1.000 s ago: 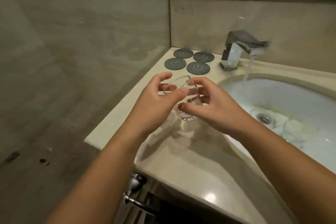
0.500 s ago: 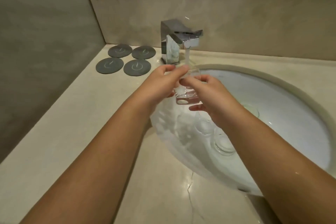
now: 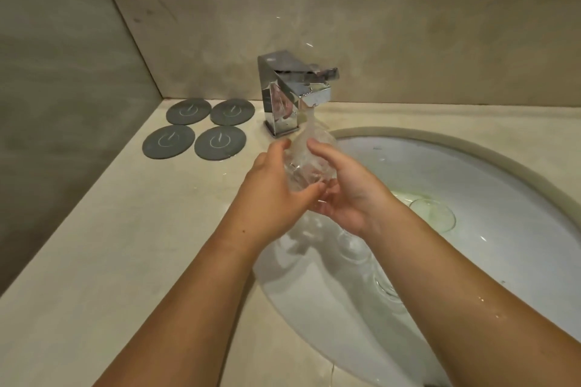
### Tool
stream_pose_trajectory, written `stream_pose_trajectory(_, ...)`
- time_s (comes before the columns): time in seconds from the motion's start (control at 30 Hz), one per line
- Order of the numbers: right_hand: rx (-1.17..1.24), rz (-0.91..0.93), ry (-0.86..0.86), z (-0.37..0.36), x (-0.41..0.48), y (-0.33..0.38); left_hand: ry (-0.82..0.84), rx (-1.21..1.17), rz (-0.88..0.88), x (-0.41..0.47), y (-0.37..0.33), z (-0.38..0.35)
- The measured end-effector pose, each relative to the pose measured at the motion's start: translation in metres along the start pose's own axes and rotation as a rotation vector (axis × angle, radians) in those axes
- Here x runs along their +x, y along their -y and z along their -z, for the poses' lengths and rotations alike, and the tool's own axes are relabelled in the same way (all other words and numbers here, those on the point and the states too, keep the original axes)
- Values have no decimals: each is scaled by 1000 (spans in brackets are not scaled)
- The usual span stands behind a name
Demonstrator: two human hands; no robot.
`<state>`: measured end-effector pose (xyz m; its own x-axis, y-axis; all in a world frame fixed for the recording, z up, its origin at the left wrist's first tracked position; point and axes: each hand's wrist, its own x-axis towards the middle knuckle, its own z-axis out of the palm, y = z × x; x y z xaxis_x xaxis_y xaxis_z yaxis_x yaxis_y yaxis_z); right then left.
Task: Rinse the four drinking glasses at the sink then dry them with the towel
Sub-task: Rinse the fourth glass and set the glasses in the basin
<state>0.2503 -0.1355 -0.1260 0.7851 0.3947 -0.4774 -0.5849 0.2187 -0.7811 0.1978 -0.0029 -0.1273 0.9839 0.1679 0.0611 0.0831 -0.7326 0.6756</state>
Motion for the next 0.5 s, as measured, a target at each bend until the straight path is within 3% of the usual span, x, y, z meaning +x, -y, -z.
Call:
stream_pose_trajectory(0.13,14,-8,11,4,2,-3,-62,13,-19,2,2,-3)
stream_pose_trajectory(0.37,34,16,-49,12,9,-3,-72,-168,88,0,-1,4)
stream_pose_trajectory(0.5,37,62,7,14,8,-1,-71,-259,138,-1,-1,9)
